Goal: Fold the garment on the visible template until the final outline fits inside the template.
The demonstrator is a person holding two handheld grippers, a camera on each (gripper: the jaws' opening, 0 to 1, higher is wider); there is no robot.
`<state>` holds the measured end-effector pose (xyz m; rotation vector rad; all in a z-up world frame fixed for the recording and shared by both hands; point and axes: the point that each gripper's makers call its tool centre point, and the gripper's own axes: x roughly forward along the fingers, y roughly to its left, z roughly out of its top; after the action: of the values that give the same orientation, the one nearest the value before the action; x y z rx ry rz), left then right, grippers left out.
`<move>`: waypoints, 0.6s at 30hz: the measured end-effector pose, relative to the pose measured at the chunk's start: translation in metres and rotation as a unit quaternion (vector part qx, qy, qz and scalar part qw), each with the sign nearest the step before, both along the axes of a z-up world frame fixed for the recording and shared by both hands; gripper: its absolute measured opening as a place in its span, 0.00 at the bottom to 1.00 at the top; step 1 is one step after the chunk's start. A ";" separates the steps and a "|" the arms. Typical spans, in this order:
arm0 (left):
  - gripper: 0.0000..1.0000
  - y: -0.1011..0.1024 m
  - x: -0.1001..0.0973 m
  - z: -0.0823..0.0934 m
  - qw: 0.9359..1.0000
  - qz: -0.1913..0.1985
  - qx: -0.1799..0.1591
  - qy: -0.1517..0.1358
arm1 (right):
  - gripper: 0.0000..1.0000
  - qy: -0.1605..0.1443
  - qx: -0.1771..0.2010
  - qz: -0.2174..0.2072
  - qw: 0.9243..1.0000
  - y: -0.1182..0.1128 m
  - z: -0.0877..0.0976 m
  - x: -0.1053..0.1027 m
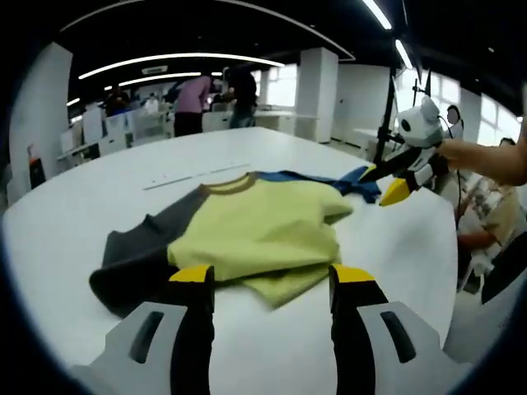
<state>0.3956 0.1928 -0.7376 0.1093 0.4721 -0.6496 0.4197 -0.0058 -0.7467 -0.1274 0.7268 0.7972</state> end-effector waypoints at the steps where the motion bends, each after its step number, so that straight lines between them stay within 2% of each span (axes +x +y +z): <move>1: 0.49 -0.006 -0.001 -0.001 1.000 -0.008 0.002 0.000 | 0.70 0.000 0.001 0.001 1.000 0.001 0.000 -0.001; 7: 0.45 -0.037 -0.007 -0.007 0.999 -0.043 0.018 -0.002 | 0.75 0.001 0.006 0.013 1.000 0.008 0.001 -0.007; 11: 0.44 -0.050 -0.005 -0.010 0.998 -0.055 0.023 -0.005 | 0.80 0.000 0.012 0.021 1.000 0.012 0.004 -0.012; 18: 0.41 -0.070 0.000 -0.020 0.994 -0.093 0.059 -0.017 | 0.86 0.003 0.012 0.031 0.999 0.016 0.004 -0.018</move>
<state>0.3959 0.1227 -0.7574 0.2788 0.4698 -0.8018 0.4015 0.0101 -0.7432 -0.1264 0.7213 0.8659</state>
